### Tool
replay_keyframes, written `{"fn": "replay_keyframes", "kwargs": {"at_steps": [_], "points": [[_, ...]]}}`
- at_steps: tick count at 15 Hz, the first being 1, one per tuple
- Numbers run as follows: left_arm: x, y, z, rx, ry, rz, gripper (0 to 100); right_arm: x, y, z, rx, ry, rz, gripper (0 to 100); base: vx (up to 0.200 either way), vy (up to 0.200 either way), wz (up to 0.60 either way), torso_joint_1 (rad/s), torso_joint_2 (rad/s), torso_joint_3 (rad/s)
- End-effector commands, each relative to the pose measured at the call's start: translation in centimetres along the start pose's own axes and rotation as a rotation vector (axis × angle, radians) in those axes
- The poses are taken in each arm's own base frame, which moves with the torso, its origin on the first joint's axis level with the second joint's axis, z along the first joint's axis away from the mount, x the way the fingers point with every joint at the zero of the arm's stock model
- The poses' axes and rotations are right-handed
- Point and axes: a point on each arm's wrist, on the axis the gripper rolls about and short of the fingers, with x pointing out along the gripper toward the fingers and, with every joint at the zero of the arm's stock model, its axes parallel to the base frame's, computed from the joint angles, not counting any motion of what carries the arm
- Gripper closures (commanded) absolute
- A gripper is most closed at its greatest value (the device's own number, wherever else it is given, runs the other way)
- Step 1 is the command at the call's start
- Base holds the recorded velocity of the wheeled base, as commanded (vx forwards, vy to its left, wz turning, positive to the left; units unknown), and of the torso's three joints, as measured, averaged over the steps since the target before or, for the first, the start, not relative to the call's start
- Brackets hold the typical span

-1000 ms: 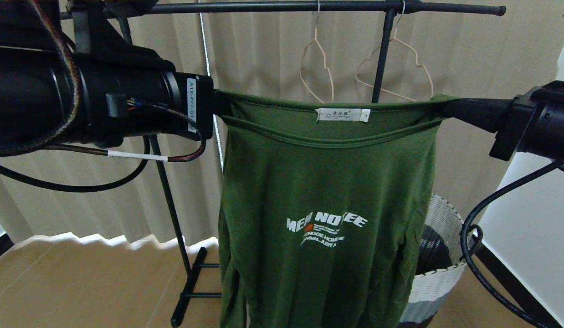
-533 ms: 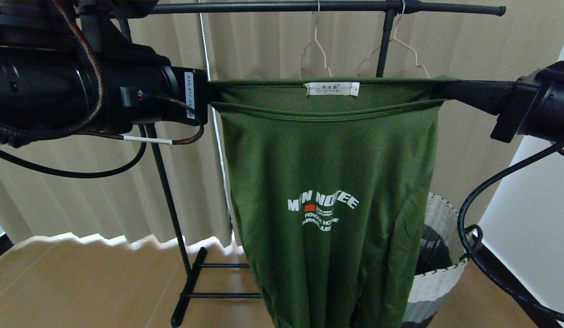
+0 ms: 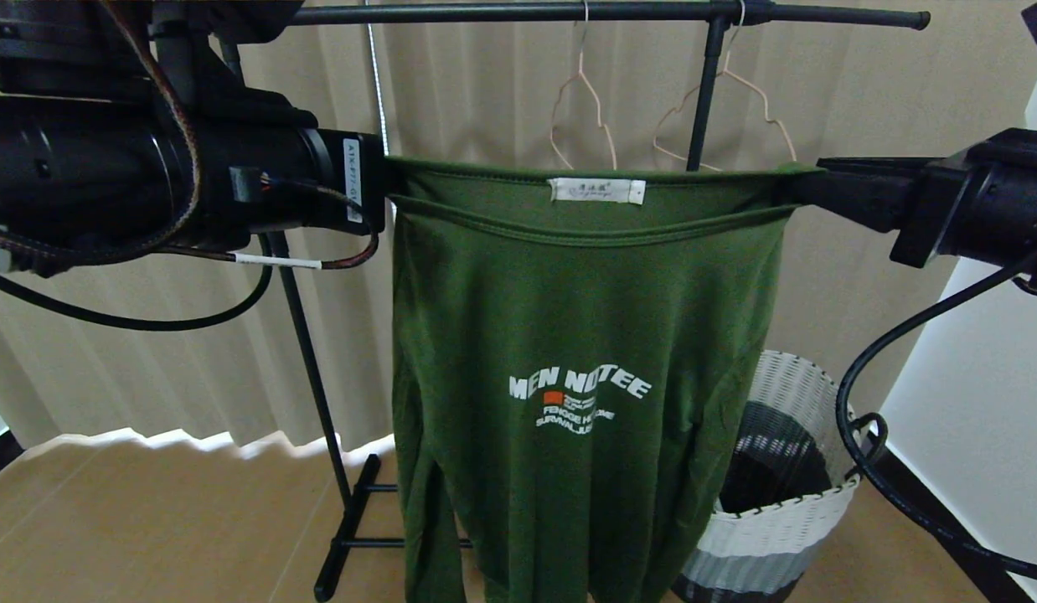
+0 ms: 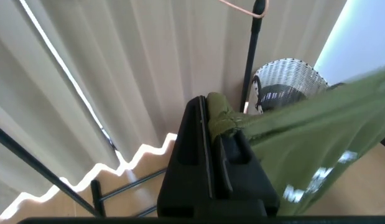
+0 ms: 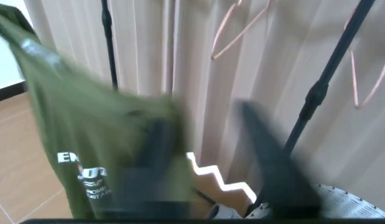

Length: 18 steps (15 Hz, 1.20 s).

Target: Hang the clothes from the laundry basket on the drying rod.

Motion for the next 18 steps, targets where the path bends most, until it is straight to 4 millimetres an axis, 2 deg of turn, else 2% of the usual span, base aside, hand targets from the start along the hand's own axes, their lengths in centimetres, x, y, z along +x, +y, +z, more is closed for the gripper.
{"fn": "replay_keyframes", "kwargs": {"at_steps": [1,2,7,11,14,18], "points": [[0.2,0.8,-1.2,-0.002,0.043,0.036,100,-0.4,0.1,-2.3,0.021,0.066,0.002,0,0.0,0.0,0.0,0.0,0.0,0.0],[0.3,1.5,-1.9,-0.006,0.065,0.063,100,-0.9,0.2,-3.0,0.021,0.066,0.004,0,0.0,0.0,0.0,0.0,0.0,0.0],[0.7,2.2,-2.9,-0.092,0.098,0.091,100,-2.3,0.6,-2.9,0.006,-0.001,0.016,0,0.0,0.0,0.0,0.0,0.0,0.0],[1.4,3.2,-2.8,-0.097,0.064,0.126,100,-2.6,0.7,-3.0,0.008,-0.001,0.034,0,0.0,0.0,0.0,0.0,0.0,0.0],[1.6,4.6,-2.5,-0.063,0.021,0.175,100,-3.8,1.1,-3.7,0.008,0.007,0.089,0,0.0,0.0,0.0,0.0,0.0,0.0],[1.4,4.5,-2.8,-0.048,0.033,0.173,100,-3.9,1.0,-4.0,0.003,0.033,0.1,0,0.0,0.0,0.0,0.0,0.0,0.0]]}}
